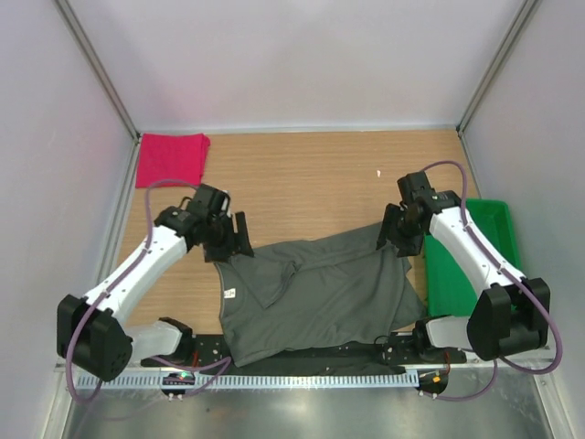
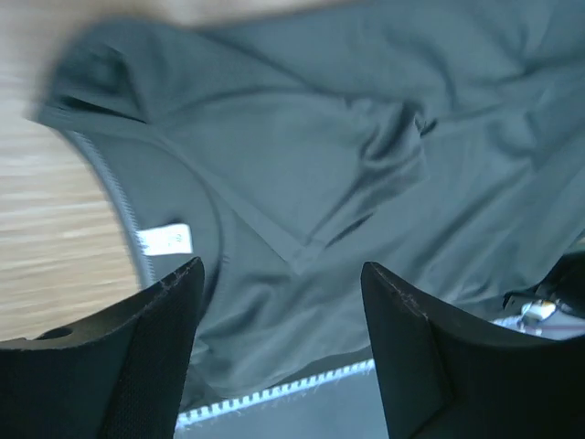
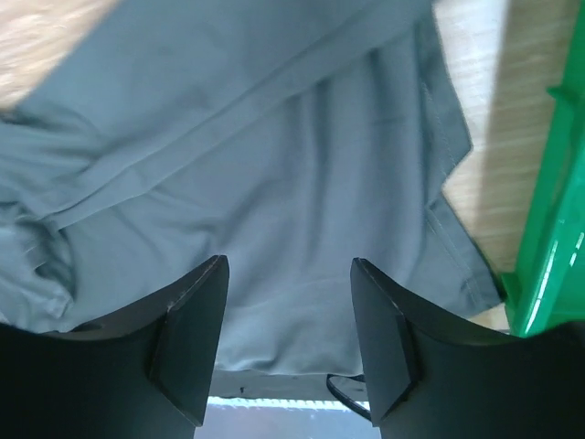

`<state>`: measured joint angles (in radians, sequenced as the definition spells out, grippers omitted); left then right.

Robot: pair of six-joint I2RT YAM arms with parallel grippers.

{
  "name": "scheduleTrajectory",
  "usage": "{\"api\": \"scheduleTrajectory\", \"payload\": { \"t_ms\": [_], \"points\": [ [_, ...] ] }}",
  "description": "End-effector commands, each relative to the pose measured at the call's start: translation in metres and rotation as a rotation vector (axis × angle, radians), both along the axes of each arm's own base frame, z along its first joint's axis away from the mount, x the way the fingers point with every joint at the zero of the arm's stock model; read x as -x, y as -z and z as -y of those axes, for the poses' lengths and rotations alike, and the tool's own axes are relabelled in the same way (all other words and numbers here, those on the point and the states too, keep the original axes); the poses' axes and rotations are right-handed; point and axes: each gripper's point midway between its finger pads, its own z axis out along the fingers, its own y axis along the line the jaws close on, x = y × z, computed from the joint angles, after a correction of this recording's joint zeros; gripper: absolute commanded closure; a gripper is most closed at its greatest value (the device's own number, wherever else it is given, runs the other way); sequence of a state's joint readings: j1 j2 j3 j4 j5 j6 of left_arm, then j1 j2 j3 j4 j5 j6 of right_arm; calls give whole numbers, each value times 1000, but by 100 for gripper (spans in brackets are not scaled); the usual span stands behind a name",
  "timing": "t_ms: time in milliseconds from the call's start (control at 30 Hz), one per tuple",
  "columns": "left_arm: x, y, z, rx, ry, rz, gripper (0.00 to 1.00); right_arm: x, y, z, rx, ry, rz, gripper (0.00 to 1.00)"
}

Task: Fold and stack the t-shirts
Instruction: Flatten the tshirt out

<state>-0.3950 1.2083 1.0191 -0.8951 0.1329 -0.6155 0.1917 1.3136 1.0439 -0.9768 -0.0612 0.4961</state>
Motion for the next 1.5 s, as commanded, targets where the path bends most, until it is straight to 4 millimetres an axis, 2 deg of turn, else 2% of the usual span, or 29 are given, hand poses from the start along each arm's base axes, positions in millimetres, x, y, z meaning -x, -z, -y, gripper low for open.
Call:
{"api": "scheduleTrajectory", "payload": {
  "t_ms": [0,33,133,167,200,267,300,400,433,533,600,633,700,800,967,1167,1300,1467],
  "points": [
    [-2,5,53,151,47,3,30,-12,7,16,83,37,64,37],
    [-2,6,61,160,66,-5,39,-18,9,18,94,48,73,37],
    [8,24,80,137,157,-70,52,-31,11,20,106,54,69,42],
    [9,34,84,112,187,-89,52,-34,17,21,117,48,45,44],
    [16,37,93,102,235,-94,51,-39,16,21,123,39,52,45],
    [22,48,99,59,287,-104,44,-42,23,27,152,42,27,45],
    [32,54,101,19,315,-117,41,-44,23,30,165,53,22,45],
    [47,70,98,-24,328,-177,42,-48,28,38,163,80,14,43],
    [49,71,98,-24,324,-181,50,-49,28,42,167,89,16,43],
    [57,65,92,-2,304,-161,60,-53,31,55,174,134,7,42],
    [64,64,89,16,291,-166,58,-58,35,59,163,140,3,43],
    [73,67,88,41,279,-187,50,-59,36,59,155,137,-2,43],
    [79,73,88,70,262,-205,44,-62,36,56,147,124,-9,43],
    [76,85,92,101,231,-189,43,-65,34,51,113,132,-2,44],
    [78,103,84,49,181,-237,55,-63,31,48,95,133,2,44],
    [72,106,79,32,134,-200,56,-59,33,46,85,128,0,44],
    [77,119,75,-10,126,-247,61,-55,34,46,85,129,0,45],
    [80,120,70,-34,107,-272,65,-51,36,47,88,124,-6,44]
  ]
}}
